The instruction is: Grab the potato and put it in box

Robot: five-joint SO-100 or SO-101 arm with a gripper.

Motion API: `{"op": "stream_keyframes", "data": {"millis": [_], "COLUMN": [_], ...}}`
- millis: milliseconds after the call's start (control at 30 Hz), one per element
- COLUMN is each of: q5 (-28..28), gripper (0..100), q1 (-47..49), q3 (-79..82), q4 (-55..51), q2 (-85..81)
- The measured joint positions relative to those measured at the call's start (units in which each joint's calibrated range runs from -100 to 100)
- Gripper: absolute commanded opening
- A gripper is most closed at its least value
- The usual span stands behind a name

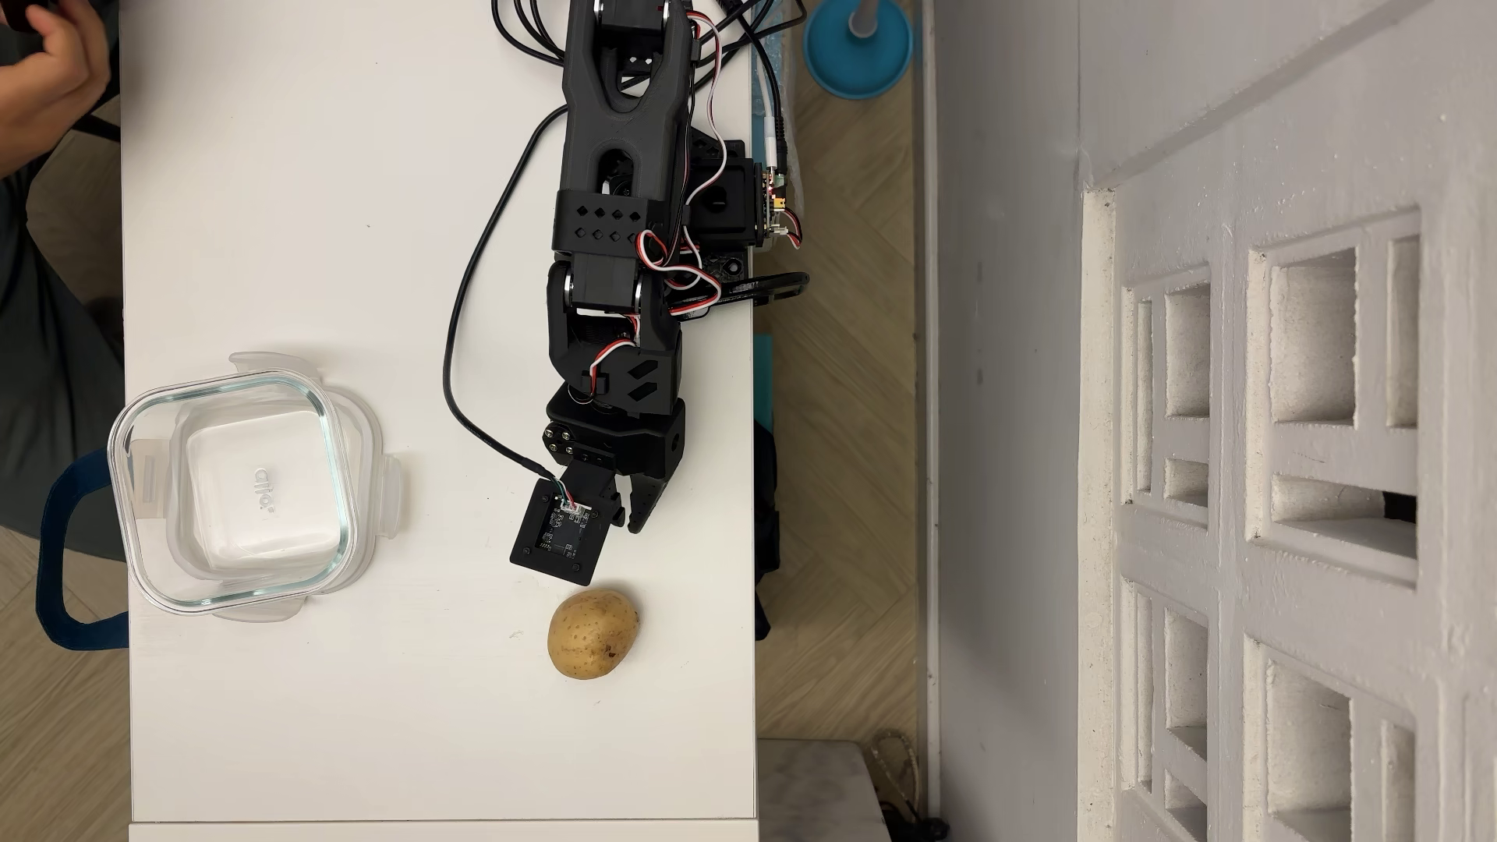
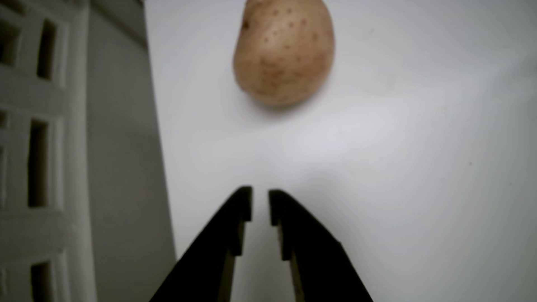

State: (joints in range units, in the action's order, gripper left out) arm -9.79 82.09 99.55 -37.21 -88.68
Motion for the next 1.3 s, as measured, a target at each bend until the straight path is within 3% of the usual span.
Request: {"op": "stream_keyframes", "data": {"millis": [400,700,1000,1200,1300], "q5": [0.0,0.9,3.9,4.0,3.5], "gripper": [4,24,25,26,26], "q1": [-2.4,-7.2,-14.1,-16.7,-11.8], "q3": [0.0,0.0,-1.1,-9.5,-18.0], "q4": [6.1,10.7,10.9,11.0,11.1], "q2": [-0.4,-0.4,0.5,10.7,20.9]}}
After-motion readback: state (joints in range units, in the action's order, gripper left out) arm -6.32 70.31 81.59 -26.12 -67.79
